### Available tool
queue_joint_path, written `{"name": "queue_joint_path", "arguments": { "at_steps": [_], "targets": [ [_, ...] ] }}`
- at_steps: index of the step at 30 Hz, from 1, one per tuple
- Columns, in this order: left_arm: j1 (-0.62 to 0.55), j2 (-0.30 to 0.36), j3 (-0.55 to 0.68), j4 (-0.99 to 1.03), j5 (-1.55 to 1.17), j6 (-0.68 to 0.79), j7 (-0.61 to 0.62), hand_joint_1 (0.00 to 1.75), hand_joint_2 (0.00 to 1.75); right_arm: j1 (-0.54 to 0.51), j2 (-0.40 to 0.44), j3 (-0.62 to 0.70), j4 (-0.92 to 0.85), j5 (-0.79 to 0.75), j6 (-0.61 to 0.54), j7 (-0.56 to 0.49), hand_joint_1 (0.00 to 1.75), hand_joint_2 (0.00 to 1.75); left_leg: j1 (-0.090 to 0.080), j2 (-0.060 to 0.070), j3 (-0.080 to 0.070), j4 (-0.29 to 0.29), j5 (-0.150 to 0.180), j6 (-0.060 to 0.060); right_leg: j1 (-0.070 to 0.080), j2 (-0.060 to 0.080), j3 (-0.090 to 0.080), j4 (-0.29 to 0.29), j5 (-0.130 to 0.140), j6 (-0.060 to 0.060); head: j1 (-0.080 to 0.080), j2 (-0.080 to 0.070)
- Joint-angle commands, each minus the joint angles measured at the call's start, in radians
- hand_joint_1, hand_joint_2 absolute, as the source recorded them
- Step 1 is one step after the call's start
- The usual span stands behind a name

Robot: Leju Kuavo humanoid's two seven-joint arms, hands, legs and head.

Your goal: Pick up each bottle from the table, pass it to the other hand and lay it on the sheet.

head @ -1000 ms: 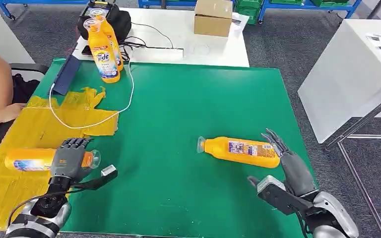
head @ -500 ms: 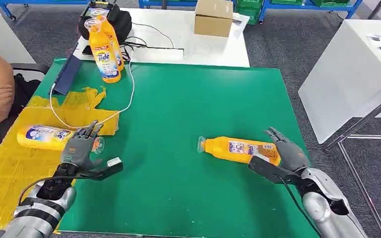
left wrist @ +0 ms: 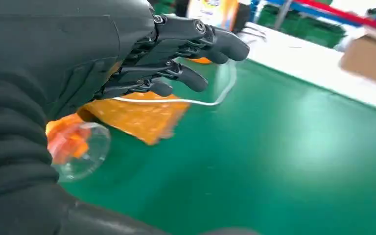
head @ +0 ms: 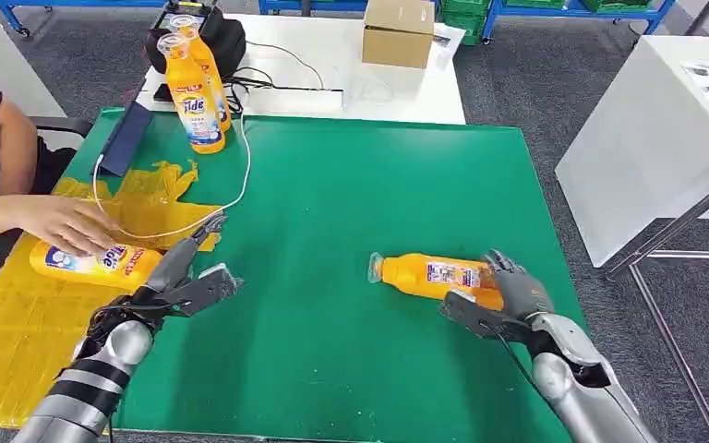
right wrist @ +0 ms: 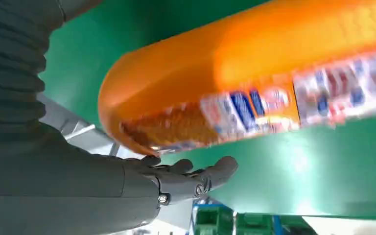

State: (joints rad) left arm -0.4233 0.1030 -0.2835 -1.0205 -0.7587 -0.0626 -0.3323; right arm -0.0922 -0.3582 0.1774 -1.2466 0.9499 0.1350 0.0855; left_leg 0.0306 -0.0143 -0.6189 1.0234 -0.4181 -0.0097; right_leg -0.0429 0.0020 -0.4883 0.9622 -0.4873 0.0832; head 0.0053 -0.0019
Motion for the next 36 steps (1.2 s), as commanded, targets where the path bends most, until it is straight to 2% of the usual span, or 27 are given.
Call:
{"name": "queue_joint_path", "arguments": {
  "at_steps": [1, 2, 3, 6, 9, 11, 17, 20, 22, 23, 25, 26, 27, 28, 29, 30, 31, 32, 35, 36],
  "targets": [
    [0.020, 0.004, -0.118, -0.098, 0.022, -0.002, -0.001, 0.00, 0.00, -0.169, 0.123, 0.119, 0.384, 0.184, -0.014, 0.076, 0.00, 1.75, 0.001, 0.003, 0.003, -0.001, 0.000, 0.001, 0.002, 0.002, 0.002, -0.002, 0.001, -0.003, 0.000, 0.000],
    [0.015, 0.001, -0.123, -0.091, 0.022, -0.002, -0.001, 0.00, 0.00, -0.175, 0.123, 0.123, 0.403, 0.193, -0.013, 0.075, 0.00, 1.75, 0.001, 0.002, 0.003, -0.001, 0.000, 0.001, 0.002, 0.002, 0.003, -0.002, 0.001, -0.003, 0.000, 0.000],
    [0.003, -0.002, -0.135, -0.076, 0.025, -0.001, -0.004, 0.00, 0.00, -0.184, 0.127, 0.119, 0.443, 0.199, -0.009, 0.066, 1.75, 1.75, 0.001, 0.004, 0.004, -0.002, 0.000, 0.002, 0.002, 0.002, 0.003, -0.003, 0.001, -0.006, 0.000, 0.000],
    [-0.020, -0.011, -0.152, -0.048, 0.026, 0.005, -0.010, 0.00, 0.00, -0.178, 0.121, 0.117, 0.495, 0.205, -0.006, 0.041, 1.75, 1.75, 0.001, 0.000, 0.003, -0.001, 0.000, 0.001, 0.002, -0.001, 0.003, -0.002, 0.000, -0.004, 0.000, 0.000],
    [-0.025, -0.011, -0.155, -0.039, 0.030, 0.006, -0.013, 0.00, 0.00, -0.177, 0.123, 0.110, 0.504, 0.205, -0.004, 0.038, 1.75, 1.75, 0.002, 0.003, 0.007, -0.001, 0.000, 0.001, 0.002, 0.000, 0.004, -0.003, 0.000, -0.004, 0.000, 0.000],
    [-0.033, -0.016, -0.158, -0.031, 0.043, 0.002, -0.021, 0.00, 0.00, -0.165, 0.127, 0.112, 0.519, 0.210, 0.001, 0.027, 1.75, 1.75, 0.002, 0.004, 0.009, -0.001, 0.000, 0.001, 0.002, 0.001, -0.003, -0.002, 0.001, -0.004, 0.000, 0.000],
    [-0.033, -0.015, -0.146, -0.024, 0.138, -0.058, -0.033, 0.00, 0.00, -0.130, 0.125, 0.117, 0.529, 0.211, 0.010, 0.007, 1.75, 1.75, 0.002, 0.002, 0.011, -0.002, 0.001, 0.001, 0.003, -0.002, -0.001, -0.004, 0.001, -0.005, 0.000, 0.000],
    [-0.010, -0.020, -0.104, -0.043, 0.279, -0.157, -0.037, 0.00, 0.00, -0.116, 0.157, 0.039, 0.484, 0.091, -0.012, -0.043, 1.75, 1.75, 0.002, 0.002, 0.016, -0.004, 0.001, 0.002, 0.002, -0.002, 0.003, -0.005, 0.001, -0.006, 0.000, 0.000],
    [0.078, 0.001, -0.054, -0.143, 0.410, -0.219, -0.022, 0.00, 0.00, -0.072, 0.225, -0.063, 0.336, -0.073, -0.083, -0.085, 1.75, 1.75, 0.002, 0.004, 0.017, -0.003, 0.001, 0.001, 0.002, 0.000, 0.003, -0.004, 0.001, -0.006, 0.000, 0.000],
    [0.095, 0.010, -0.054, -0.166, 0.415, -0.220, -0.018, 0.00, 0.00, -0.065, 0.229, -0.056, 0.303, -0.074, -0.069, -0.060, 1.75, 1.75, 0.002, 0.005, 0.017, -0.005, 0.001, 0.001, 0.002, 0.001, 0.003, -0.006, 0.002, -0.007, 0.000, 0.000],
    [0.171, 0.010, -0.006, -0.253, 0.486, -0.234, 0.007, 0.00, 0.00, -0.031, 0.308, -0.125, 0.163, -0.194, -0.117, -0.081, 1.75, 1.75, 0.001, 0.009, 0.018, -0.007, 0.001, 0.001, 0.002, 0.004, 0.002, -0.006, 0.002, -0.010, 0.000, 0.000],
    [0.218, -0.003, 0.033, -0.307, 0.546, -0.251, 0.025, 0.00, 0.00, -0.010, 0.354, -0.154, 0.063, -0.256, -0.152, -0.122, 1.75, 1.75, 0.001, 0.010, 0.018, -0.004, -0.001, 0.001, 0.002, 0.006, 0.001, -0.003, 0.001, -0.007, 0.000, 0.000],
    [0.256, -0.019, 0.070, -0.350, 0.625, -0.282, 0.051, 0.00, 0.00, 0.006, 0.401, -0.187, -0.020, -0.348, -0.160, -0.171, 1.75, 1.75, 0.001, 0.017, 0.019, -0.004, -0.002, 0.000, 0.003, 0.013, -0.001, -0.003, 0.001, -0.008, 0.000, 0.000],
    [0.299, -0.018, 0.082, -0.420, 0.657, -0.298, 0.077, 0.00, 0.00, 0.034, 0.419, -0.172, -0.144, -0.380, -0.139, -0.115, 1.75, 1.75, 0.001, 0.016, 0.017, -0.005, -0.002, 0.000, 0.003, 0.013, 0.001, -0.002, 0.001, -0.009, 0.000, 0.000],
    [0.327, -0.050, 0.120, -0.449, 0.791, -0.349, 0.110, 0.00, 0.00, 0.055, 0.452, -0.176, -0.244, -0.488, -0.124, -0.153, 1.75, 1.75, 0.001, 0.019, 0.017, -0.004, -0.003, 0.000, 0.004, 0.015, 0.009, -0.001, 0.000, -0.009, 0.000, 0.000],
    [0.344, -0.054, 0.121, -0.480, 0.815, -0.354, 0.128, 0.00, 0.00, 0.075, 0.457, -0.155, -0.308, -0.503, -0.117, -0.127, 1.75, 1.75, 0.002, 0.017, 0.017, -0.004, -0.004, 0.000, 0.004, 0.013, 0.009, -0.001, 0.000, -0.010, 0.000, 0.000],
    [0.347, -0.054, 0.120, -0.487, 0.818, -0.354, 0.130, 0.00, 1.75, 0.081, 0.457, -0.150, -0.323, -0.507, -0.116, -0.121, 1.75, 1.75, 0.002, 0.017, 0.014, 0.000, -0.004, 0.000, 0.003, 0.014, 0.006, 0.002, -0.001, -0.005, 0.000, 0.000],
    [0.360, -0.075, 0.132, -0.500, 0.878, -0.364, 0.146, 0.00, 1.75, 0.110, 0.458, -0.117, -0.368, -0.557, -0.083, -0.144, 1.75, 1.75, 0.001, 0.016, 0.012, 0.000, -0.004, 0.000, 0.003, 0.013, 0.005, 0.004, -0.002, -0.007, 0.000, 0.000],
    [0.389, -0.083, 0.101, -0.549, 0.889, -0.364, 0.154, 0.00, 1.75, 0.180, 0.462, 0.021, -0.439, -0.557, -0.081, -0.147, 1.75, 1.75, 0.002, 0.009, 0.005, 0.000, -0.003, 0.001, 0.004, 0.006, 0.000, 0.003, -0.001, -0.005, -0.002, 0.000],
    [0.402, -0.087, 0.081, -0.565, 0.889, -0.366, 0.156, 0.00, 1.75, 0.197, 0.451, 0.107, -0.454, -0.524, -0.081, -0.162, 1.75, 1.75, 0.001, 0.006, 0.005, -0.001, -0.002, 0.001, 0.003, 0.003, 0.002, 0.001, -0.003, -0.006, 0.000, 0.000]
  ]
}}
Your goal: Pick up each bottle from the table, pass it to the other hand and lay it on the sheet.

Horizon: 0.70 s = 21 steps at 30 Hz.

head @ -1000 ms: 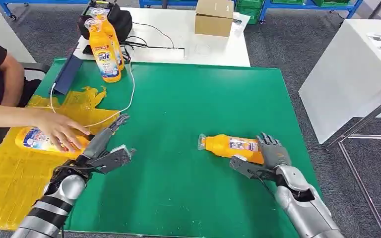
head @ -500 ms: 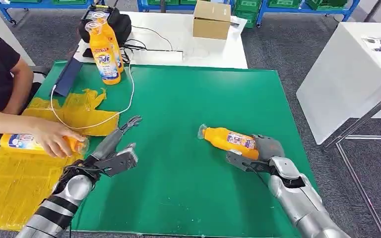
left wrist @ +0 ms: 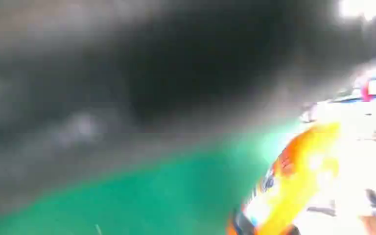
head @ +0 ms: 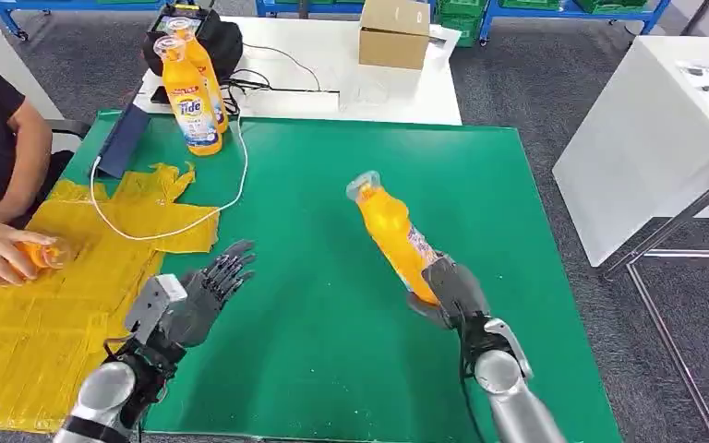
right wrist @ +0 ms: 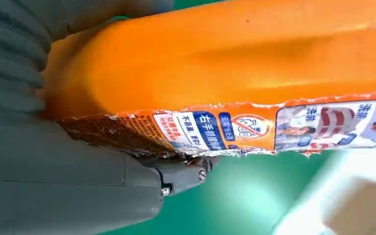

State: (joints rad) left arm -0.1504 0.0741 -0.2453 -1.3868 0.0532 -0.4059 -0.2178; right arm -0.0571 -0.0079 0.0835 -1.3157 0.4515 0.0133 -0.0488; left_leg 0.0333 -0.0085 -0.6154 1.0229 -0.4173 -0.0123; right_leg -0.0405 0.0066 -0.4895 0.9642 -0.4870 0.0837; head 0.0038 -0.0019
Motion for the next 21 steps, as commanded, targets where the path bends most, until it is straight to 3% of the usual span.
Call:
{"name": "queue_joint_path", "arguments": {
  "at_steps": [1, 4, 9, 10, 12, 21],
  "targets": [
    [0.135, -0.058, 0.027, -0.206, 0.073, -0.016, 0.043, 0.00, 1.75, 0.165, 0.093, 0.250, -0.386, -0.023, 0.033, -0.028, 1.75, 1.75, 0.000, -0.001, 0.002, 0.001, -0.003, 0.002, 0.001, -0.002, -0.002, -0.001, -0.003, -0.004, 0.002, 0.000],
    [0.143, -0.058, -0.022, -0.223, 0.043, -0.004, 0.030, 0.00, 1.75, 0.158, 0.083, 0.374, -0.364, -0.001, 0.014, -0.014, 1.75, 1.75, -0.001, 0.002, -0.003, 0.000, -0.003, 0.002, -0.001, 0.000, -0.009, 0.000, -0.002, -0.007, 0.002, 0.000],
    [0.133, -0.063, -0.054, -0.230, 0.024, -0.007, 0.013, 0.00, 1.75, 0.145, 0.066, 0.430, -0.328, -0.003, 0.035, -0.011, 1.75, 1.75, -0.002, -0.002, -0.003, -0.001, -0.001, 0.003, -0.001, -0.005, 0.000, -0.002, -0.003, -0.008, 0.002, 0.000],
    [0.129, -0.069, -0.070, -0.233, 0.010, -0.006, 0.001, 0.00, 1.75, 0.141, 0.066, 0.460, -0.306, -0.002, 0.037, 0.001, 1.75, 1.75, -0.002, -0.003, -0.005, -0.001, 0.000, 0.002, -0.001, -0.005, -0.012, -0.001, -0.001, -0.005, 0.002, 0.000],
    [0.114, -0.078, -0.097, -0.239, -0.009, 0.006, -0.007, 0.00, 1.75, 0.124, 0.049, 0.503, -0.261, -0.014, 0.033, 0.013, 1.75, 1.75, -0.002, -0.002, -0.003, -0.002, -0.001, 0.003, -0.001, -0.005, -0.011, -0.002, -0.001, -0.008, 0.002, 0.000],
    [0.087, -0.090, -0.127, -0.244, -0.025, 0.013, -0.033, 0.00, 1.75, 0.100, 0.024, 0.537, -0.198, -0.049, 0.053, 0.020, 1.75, 1.75, -0.002, -0.002, -0.003, -0.002, -0.001, 0.003, -0.001, -0.005, -0.010, -0.002, -0.001, -0.006, 0.002, 0.000]
  ]
}}
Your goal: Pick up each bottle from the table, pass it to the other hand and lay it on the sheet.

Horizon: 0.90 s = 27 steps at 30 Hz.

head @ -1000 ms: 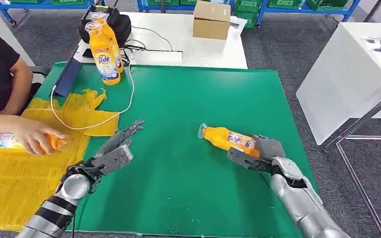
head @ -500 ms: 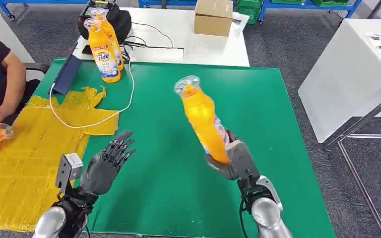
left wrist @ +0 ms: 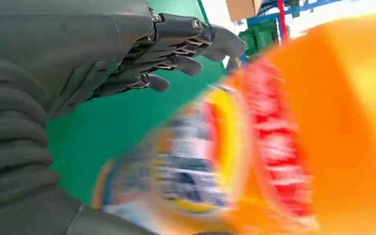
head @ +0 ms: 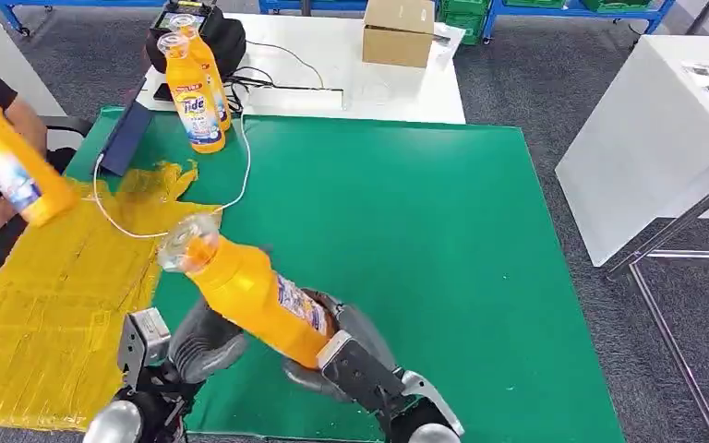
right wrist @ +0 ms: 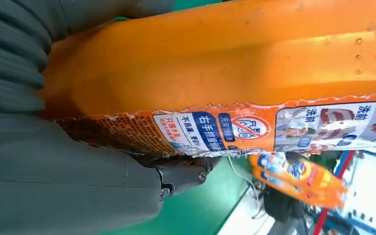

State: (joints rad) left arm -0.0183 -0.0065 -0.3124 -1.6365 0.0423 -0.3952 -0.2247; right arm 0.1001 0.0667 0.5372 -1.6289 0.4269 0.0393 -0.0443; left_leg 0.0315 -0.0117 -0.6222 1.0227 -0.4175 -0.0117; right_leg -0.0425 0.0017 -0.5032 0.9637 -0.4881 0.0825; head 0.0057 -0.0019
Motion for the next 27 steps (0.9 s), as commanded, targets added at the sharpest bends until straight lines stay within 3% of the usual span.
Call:
{"name": "queue_joint_path", "arguments": {
  "at_steps": [1, 9, 10, 14, 15, 27],
  "targets": [
    [-0.050, -0.013, -0.067, 0.004, -0.017, 0.004, -0.030, 0.00, 1.75, -0.061, -0.053, 0.092, 0.133, -0.030, 0.030, 0.015, 1.75, 1.75, 0.000, 0.001, 0.002, -0.001, 0.000, 0.002, 0.001, 0.000, 0.003, -0.001, 0.000, -0.004, 0.000, 0.000],
    [-0.050, -0.017, -0.108, -0.015, -0.032, 0.008, -0.058, 0.00, 1.75, -0.055, -0.074, 0.128, 0.157, -0.040, 0.023, 0.011, 1.75, 1.75, -0.001, 0.002, 0.005, -0.003, -0.001, 0.003, 0.001, 0.000, 0.006, -0.003, 0.000, -0.007, 0.000, 0.000],
    [-0.050, -0.017, -0.112, -0.013, -0.031, 0.007, -0.058, 0.00, 1.75, -0.055, -0.075, 0.131, 0.162, -0.040, 0.023, 0.010, 1.75, 1.75, 0.000, 0.000, 0.002, -0.001, 0.000, 0.002, 0.001, -0.001, 0.002, -0.001, 0.000, -0.003, 0.000, 0.000],
    [-0.059, 0.013, -0.156, -0.003, -0.053, -0.006, -0.075, 0.00, 1.75, -0.056, -0.085, 0.148, 0.163, -0.046, 0.020, 0.012, 1.75, 1.75, 0.000, 0.000, 0.002, -0.001, 0.000, 0.001, 0.001, -0.001, 0.002, -0.002, 0.000, -0.003, 0.000, 0.000],
    [-0.061, 0.024, -0.167, 0.000, -0.065, -0.013, -0.094, 1.75, 1.75, -0.057, -0.087, 0.151, 0.161, -0.046, 0.019, 0.012, 1.75, 1.75, 0.000, 0.000, 0.004, -0.002, 0.000, 0.003, 0.001, -0.002, 0.005, -0.003, -0.001, -0.006, 0.000, 0.000],
    [-0.049, 0.049, -0.184, 0.004, -0.094, -0.019, -0.138, 1.75, 1.75, -0.028, -0.106, 0.149, 0.122, -0.055, -0.014, 0.002, 1.75, 1.75, 0.000, 0.000, 0.002, -0.001, 0.000, 0.002, 0.001, -0.001, 0.003, -0.002, -0.001, -0.004, 0.000, 0.000]
  ]
}}
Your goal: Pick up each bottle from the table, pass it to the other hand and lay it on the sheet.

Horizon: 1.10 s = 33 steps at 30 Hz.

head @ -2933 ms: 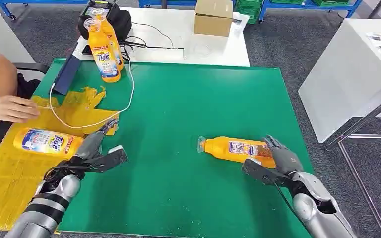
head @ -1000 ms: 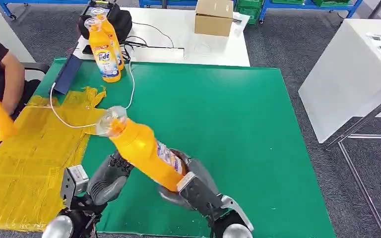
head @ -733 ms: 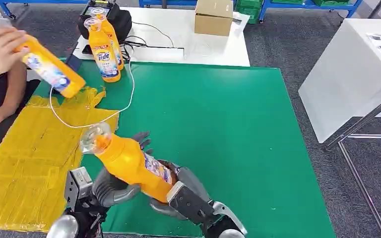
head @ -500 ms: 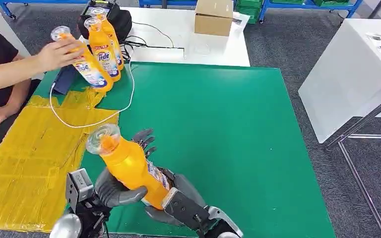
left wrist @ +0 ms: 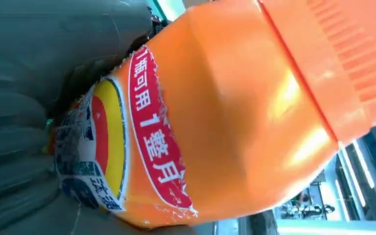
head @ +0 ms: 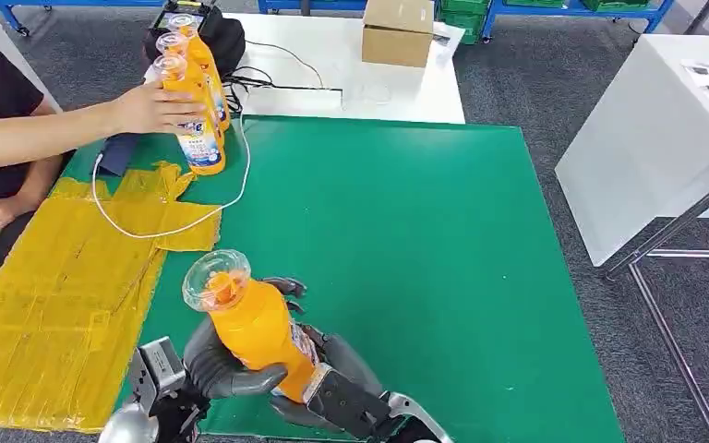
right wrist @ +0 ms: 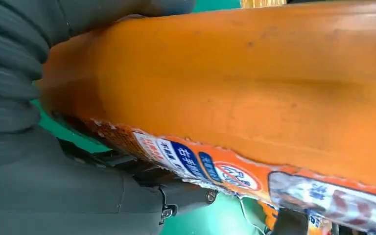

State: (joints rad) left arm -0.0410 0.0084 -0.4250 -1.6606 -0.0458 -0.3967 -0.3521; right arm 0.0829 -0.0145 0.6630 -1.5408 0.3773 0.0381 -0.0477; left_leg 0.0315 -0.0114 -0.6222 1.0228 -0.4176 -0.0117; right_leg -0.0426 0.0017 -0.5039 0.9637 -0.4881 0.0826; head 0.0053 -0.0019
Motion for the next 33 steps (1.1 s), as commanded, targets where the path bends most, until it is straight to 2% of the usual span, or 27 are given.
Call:
{"name": "queue_joint_path", "arguments": {
  "at_steps": [1, 10, 12, 13, 14, 17, 19, 21, 23, 25, 27, 28, 30, 32, 33],
  "targets": [
    [-0.026, 0.034, -0.071, 0.028, -0.006, -0.018, -0.010, 1.75, 1.75, -0.011, -0.025, 0.024, 0.034, -0.005, -0.013, 0.005, 1.75, 1.75, 0.000, 0.000, 0.002, -0.001, 0.000, 0.001, 0.001, -0.001, 0.002, -0.001, 0.000, -0.003, 0.000, 0.000],
    [0.005, 0.058, -0.057, -0.004, -0.059, 0.008, -0.058, 1.75, 1.75, 0.014, -0.028, -0.017, -0.062, 0.013, -0.075, -0.009, 1.75, 1.75, -0.001, 0.002, 0.004, -0.002, -0.001, 0.003, 0.001, 0.000, 0.004, -0.002, -0.001, -0.006, 0.000, 0.000],
    [0.014, 0.066, -0.041, -0.023, -0.166, 0.080, -0.110, 1.75, 1.75, 0.030, -0.029, -0.030, -0.103, 0.051, -0.101, -0.007, 1.75, 1.75, 0.000, 0.001, 0.001, 0.000, 0.000, 0.001, 0.000, 0.000, 0.001, 0.000, -0.001, -0.003, 0.000, 0.000],
    [0.012, 0.074, -0.034, -0.032, -0.244, 0.136, -0.127, 1.75, 1.75, 0.039, -0.037, -0.034, -0.130, 0.064, -0.112, -0.002, 0.47, 1.75, -0.001, 0.001, 0.002, -0.001, -0.001, 0.002, 0.000, 0.000, 0.003, -0.001, -0.001, -0.005, 0.000, 0.000],
    [0.002, 0.086, -0.012, -0.034, -0.347, 0.211, -0.132, 1.75, 1.75, 0.052, -0.065, -0.047, -0.179, 0.076, -0.125, 0.007, 0.00, 1.75, -0.001, 0.001, 0.001, 0.000, -0.001, 0.001, 0.000, 0.001, 0.001, 0.000, -0.001, -0.004, 0.000, 0.000],
    [-0.020, 0.109, 0.064, -0.011, -0.593, 0.403, -0.134, 1.75, 1.75, 0.089, -0.129, -0.103, -0.287, 0.048, -0.118, -0.024, 0.00, 1.75, -0.001, 0.000, 0.002, 0.000, -0.001, 0.002, 0.000, -0.001, 0.003, 0.000, -0.001, -0.005, 0.000, 0.000],
    [-0.021, 0.110, 0.071, -0.009, -0.592, 0.399, -0.139, 1.75, 1.75, 0.092, -0.131, -0.109, -0.293, 0.045, -0.112, -0.024, 0.00, 1.75, -0.001, -0.001, 0.002, -0.001, 0.000, 0.002, 0.000, -0.002, 0.003, -0.001, -0.001, -0.005, 0.000, 0.000],
    [-0.035, 0.133, 0.105, 0.021, -0.879, 0.589, -0.069, 1.75, 1.75, 0.109, -0.145, -0.136, -0.339, 0.040, -0.119, -0.058, 0.00, 1.75, -0.001, 0.000, 0.003, -0.001, 0.000, 0.002, 0.000, -0.001, 0.004, -0.001, -0.001, -0.006, 0.000, 0.000],
    [-0.049, 0.171, 0.168, 0.079, -0.987, 0.646, -0.030, 1.75, 1.75, 0.131, -0.184, -0.166, -0.404, 0.010, -0.114, -0.075, 0.00, 1.75, -0.001, -0.001, 0.001, -0.001, 0.000, 0.001, 0.000, -0.002, 0.000, 0.000, -0.001, -0.004, -0.001, 0.000],
    [-0.059, 0.207, 0.217, 0.146, -1.145, 0.710, 0.018, 1.75, 1.75, 0.139, -0.208, -0.191, -0.432, -0.011, -0.094, -0.096, 0.00, 1.75, -0.001, 0.000, 0.003, -0.001, 0.000, 0.002, 0.000, -0.002, 0.003, -0.001, -0.001, -0.006, 0.000, 0.000],
    [-0.074, 0.239, 0.253, 0.236, -1.217, 0.729, 0.037, 1.75, 1.75, 0.136, -0.214, -0.213, -0.437, -0.035, -0.067, -0.117, 0.00, 1.75, -0.002, 0.002, 0.006, -0.003, -0.001, 0.003, 0.000, 0.000, 0.005, -0.002, -0.001, -0.008, 0.000, 0.000],
    [-0.082, 0.252, 0.265, 0.272, -1.274, 0.744, 0.061, 1.75, 1.75, 0.132, -0.215, -0.216, -0.435, -0.040, -0.055, -0.126, 0.00, 1.75, -0.001, 0.002, 0.004, -0.002, 0.000, 0.001, 0.000, 0.001, 0.003, -0.001, 0.000, -0.005, 0.000, 0.000],
    [-0.117, 0.284, 0.272, 0.367, -1.309, 0.718, 0.087, 1.75, 1.75, 0.118, -0.210, -0.218, -0.422, -0.045, -0.036, -0.135, 0.00, 1.75, -0.001, 0.003, 0.007, -0.004, 0.000, 0.002, 0.000, 0.001, 0.006, -0.002, 0.000, -0.008, 0.000, 0.000],
    [-0.128, 0.288, 0.274, 0.390, -1.307, 0.717, 0.086, 1.75, 1.75, 0.115, -0.207, -0.218, -0.417, -0.045, -0.035, -0.135, 0.00, 1.75, 0.000, 0.001, 0.003, -0.002, 0.000, 0.001, 0.000, -0.001, 0.002, -0.001, 0.000, -0.004, 0.000, 0.000],
    [-0.128, 0.288, 0.274, 0.390, -1.307, 0.717, 0.086, 1.75, 1.75, 0.115, -0.207, -0.218, -0.417, -0.045, -0.035, -0.135, 0.00, 1.75, -0.001, 0.001, 0.005, -0.003, 0.001, 0.002, 0.000, -0.001, 0.004, -0.002, 0.000, -0.006, 0.000, 0.000]
  ]
}}
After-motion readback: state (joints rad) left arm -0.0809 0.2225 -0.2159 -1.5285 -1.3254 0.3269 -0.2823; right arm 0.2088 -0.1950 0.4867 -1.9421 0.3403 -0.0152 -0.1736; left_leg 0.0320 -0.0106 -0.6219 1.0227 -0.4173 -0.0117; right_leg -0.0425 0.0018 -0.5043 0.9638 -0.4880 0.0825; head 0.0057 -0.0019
